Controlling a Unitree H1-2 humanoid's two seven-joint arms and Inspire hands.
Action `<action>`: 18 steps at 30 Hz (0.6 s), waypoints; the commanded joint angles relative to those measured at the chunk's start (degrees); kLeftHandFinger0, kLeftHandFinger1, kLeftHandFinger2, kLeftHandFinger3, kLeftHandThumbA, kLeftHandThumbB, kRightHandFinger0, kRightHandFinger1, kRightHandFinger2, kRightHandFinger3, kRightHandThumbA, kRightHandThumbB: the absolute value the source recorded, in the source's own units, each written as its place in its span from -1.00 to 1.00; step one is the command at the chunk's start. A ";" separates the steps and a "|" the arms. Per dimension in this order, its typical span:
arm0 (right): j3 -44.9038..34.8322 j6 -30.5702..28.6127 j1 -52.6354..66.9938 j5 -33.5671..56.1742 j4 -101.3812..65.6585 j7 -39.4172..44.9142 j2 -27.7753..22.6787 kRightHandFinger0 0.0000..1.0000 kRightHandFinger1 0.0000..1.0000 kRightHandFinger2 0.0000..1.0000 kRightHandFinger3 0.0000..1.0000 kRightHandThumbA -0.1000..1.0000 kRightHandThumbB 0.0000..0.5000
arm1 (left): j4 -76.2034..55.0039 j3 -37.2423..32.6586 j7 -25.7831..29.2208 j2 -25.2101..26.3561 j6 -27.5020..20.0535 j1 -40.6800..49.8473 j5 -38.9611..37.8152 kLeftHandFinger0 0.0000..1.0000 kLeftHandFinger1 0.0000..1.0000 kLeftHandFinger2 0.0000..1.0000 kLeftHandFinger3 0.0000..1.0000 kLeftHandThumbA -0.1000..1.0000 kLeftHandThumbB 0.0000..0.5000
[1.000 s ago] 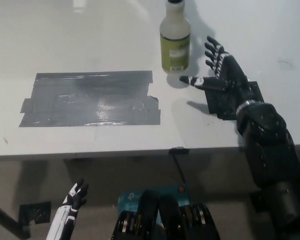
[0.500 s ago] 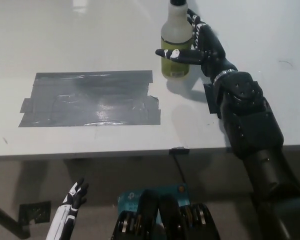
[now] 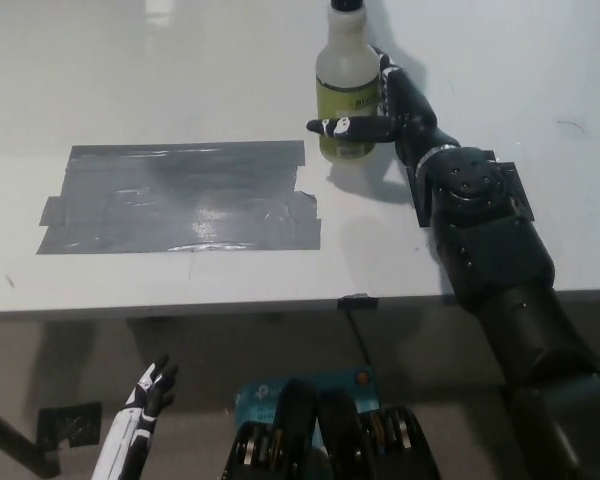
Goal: A person hands a spray bottle to the robot which it grabs with its right hand and places on the black spot infront of it on the table
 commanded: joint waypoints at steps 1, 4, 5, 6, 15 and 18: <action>-0.89 -2.52 -5.03 0.82 1.70 -0.04 0.59 1.00 1.00 1.00 1.00 1.00 1.00 | -1.69 0.02 -0.76 0.24 -0.51 -0.44 -0.90 1.00 1.00 1.00 1.00 0.98 -0.44; -0.66 -4.23 -6.05 0.89 3.43 1.23 0.44 1.00 1.00 1.00 1.00 1.00 0.86 | -1.85 -0.04 -0.53 0.24 -0.26 -0.44 -0.27 1.00 1.00 1.00 1.00 0.99 -0.42; -0.70 -4.91 -6.46 0.93 4.09 1.34 0.46 1.00 1.00 1.00 1.00 1.00 0.78 | -1.80 0.02 -0.58 0.18 -0.16 -0.44 -0.52 1.00 1.00 1.00 1.00 0.97 -0.43; -0.96 -5.71 -7.05 1.23 5.08 1.50 0.55 1.00 1.00 1.00 1.00 1.00 0.77 | -1.73 0.11 -0.67 0.11 -0.04 -0.43 -0.93 1.00 1.00 1.00 1.00 0.97 -0.43; -1.40 -12.90 -11.07 0.15 9.61 -1.31 1.50 -1.00 -0.95 -0.75 -0.96 0.17 0.58 | -1.67 0.16 -0.80 0.56 -0.52 -0.64 -0.69 1.00 1.00 1.00 1.00 1.00 -0.48; -0.80 -13.39 -10.90 -1.06 8.97 -2.79 1.94 -1.00 -0.90 -0.66 -1.00 0.19 0.59 | -1.71 0.17 -0.76 0.40 -0.52 -0.92 -0.37 1.00 1.00 1.00 1.00 1.00 -0.51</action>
